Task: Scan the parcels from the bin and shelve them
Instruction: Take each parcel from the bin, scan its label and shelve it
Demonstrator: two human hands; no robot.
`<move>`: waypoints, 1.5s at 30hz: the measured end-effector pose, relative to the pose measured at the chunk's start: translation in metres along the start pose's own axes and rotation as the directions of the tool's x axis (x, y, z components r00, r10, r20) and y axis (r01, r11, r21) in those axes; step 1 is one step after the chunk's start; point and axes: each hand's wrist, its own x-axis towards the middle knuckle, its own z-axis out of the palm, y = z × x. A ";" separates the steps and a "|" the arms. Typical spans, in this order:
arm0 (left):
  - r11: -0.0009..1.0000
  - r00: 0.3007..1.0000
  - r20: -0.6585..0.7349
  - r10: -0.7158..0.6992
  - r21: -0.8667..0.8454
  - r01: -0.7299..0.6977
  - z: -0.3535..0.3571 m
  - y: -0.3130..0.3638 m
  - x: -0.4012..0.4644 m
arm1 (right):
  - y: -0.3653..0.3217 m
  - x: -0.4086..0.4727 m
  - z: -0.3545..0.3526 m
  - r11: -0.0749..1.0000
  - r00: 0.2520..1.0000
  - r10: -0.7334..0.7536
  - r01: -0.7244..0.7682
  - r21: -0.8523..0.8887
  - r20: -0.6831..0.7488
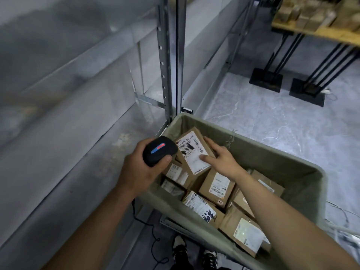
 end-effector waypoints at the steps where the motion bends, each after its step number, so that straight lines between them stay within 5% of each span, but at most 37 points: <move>1: 1.000 1.000 0.011 0.019 0.010 -0.019 -0.002 0.005 0.000 | -0.009 -0.001 -0.006 0.999 1.000 -0.023 0.023 -0.023 0.003; 9: 0.976 0.988 0.040 0.147 0.156 -0.151 -0.018 0.046 -0.023 | -0.079 -0.033 -0.039 0.974 0.977 -0.204 0.209 -0.089 0.065; 19: 0.987 0.993 -0.050 0.111 0.119 -0.104 -0.024 0.077 -0.064 | -0.088 -0.062 -0.045 0.929 0.940 -0.316 0.334 -0.158 0.127; 33: 0.986 0.993 -0.054 0.108 0.130 -0.101 -0.011 0.106 -0.099 | -0.076 -0.079 -0.066 0.935 0.930 -0.341 0.351 -0.058 0.139; 39: 0.999 0.948 -0.314 0.046 0.027 -0.039 -0.026 0.108 -0.130 | -0.096 -0.110 -0.078 0.894 0.893 -0.438 0.420 0.156 0.100; 45: 0.998 0.805 -0.591 -0.048 -0.064 0.012 -0.055 0.095 -0.172 | -0.180 -0.149 -0.075 0.744 0.809 -0.586 0.520 0.420 0.036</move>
